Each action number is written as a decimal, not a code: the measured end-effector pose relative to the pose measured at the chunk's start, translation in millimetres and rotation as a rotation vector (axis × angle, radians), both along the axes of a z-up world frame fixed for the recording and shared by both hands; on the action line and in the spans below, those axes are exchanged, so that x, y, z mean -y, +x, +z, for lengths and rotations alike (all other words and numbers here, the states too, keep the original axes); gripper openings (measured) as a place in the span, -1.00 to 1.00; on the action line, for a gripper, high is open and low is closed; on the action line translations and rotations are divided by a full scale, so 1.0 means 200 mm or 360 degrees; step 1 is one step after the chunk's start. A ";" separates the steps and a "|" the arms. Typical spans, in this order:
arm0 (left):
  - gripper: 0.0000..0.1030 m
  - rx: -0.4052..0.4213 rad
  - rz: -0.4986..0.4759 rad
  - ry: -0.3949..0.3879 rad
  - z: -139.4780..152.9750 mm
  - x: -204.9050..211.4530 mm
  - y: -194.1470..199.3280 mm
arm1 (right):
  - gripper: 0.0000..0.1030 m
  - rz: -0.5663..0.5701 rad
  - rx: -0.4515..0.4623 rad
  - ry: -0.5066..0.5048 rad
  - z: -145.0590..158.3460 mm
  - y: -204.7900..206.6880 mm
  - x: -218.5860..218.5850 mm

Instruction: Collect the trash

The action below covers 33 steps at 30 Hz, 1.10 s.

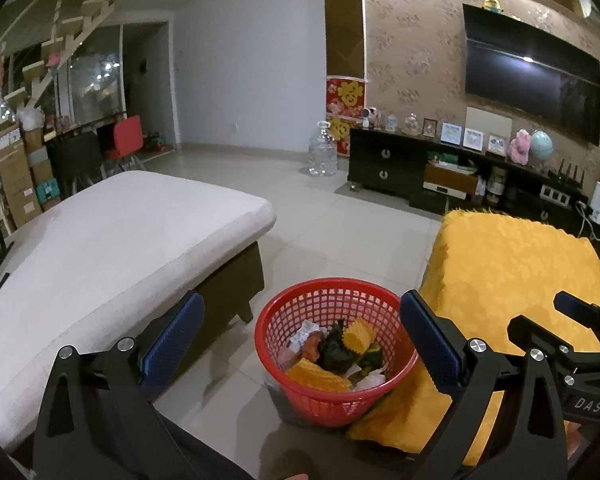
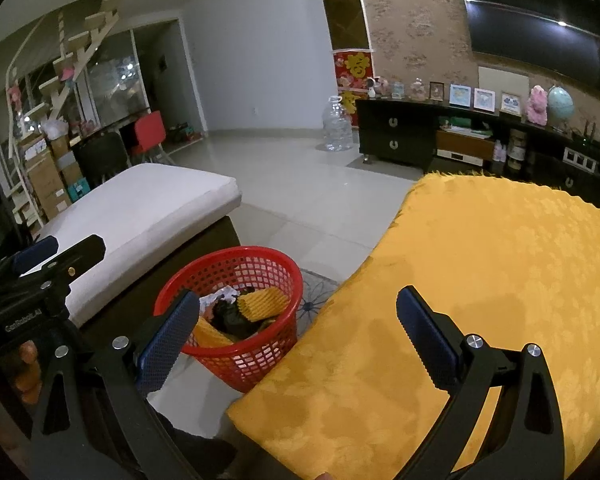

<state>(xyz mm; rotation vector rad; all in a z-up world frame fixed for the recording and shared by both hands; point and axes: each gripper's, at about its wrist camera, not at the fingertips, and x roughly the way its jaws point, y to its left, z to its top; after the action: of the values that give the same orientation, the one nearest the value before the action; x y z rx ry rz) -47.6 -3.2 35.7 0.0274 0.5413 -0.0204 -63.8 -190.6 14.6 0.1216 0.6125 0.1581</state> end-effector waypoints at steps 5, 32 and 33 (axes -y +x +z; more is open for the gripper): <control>0.84 -0.0006 -0.0007 0.0004 0.00 0.00 0.01 | 0.87 -0.0001 -0.0001 0.0000 0.00 0.00 0.00; 0.84 -0.0015 -0.0041 0.0022 -0.02 0.03 0.01 | 0.87 -0.0016 -0.0001 -0.0006 -0.01 0.00 0.03; 0.84 -0.0016 -0.0041 0.0021 -0.02 0.03 0.01 | 0.87 -0.0016 -0.0001 -0.0005 -0.01 0.00 0.03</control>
<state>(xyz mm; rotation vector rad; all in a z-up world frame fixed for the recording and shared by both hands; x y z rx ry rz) -45.1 -8.6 31.1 0.0472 0.5509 -0.0421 -64.5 -197.3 12.4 0.1220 0.6127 0.1473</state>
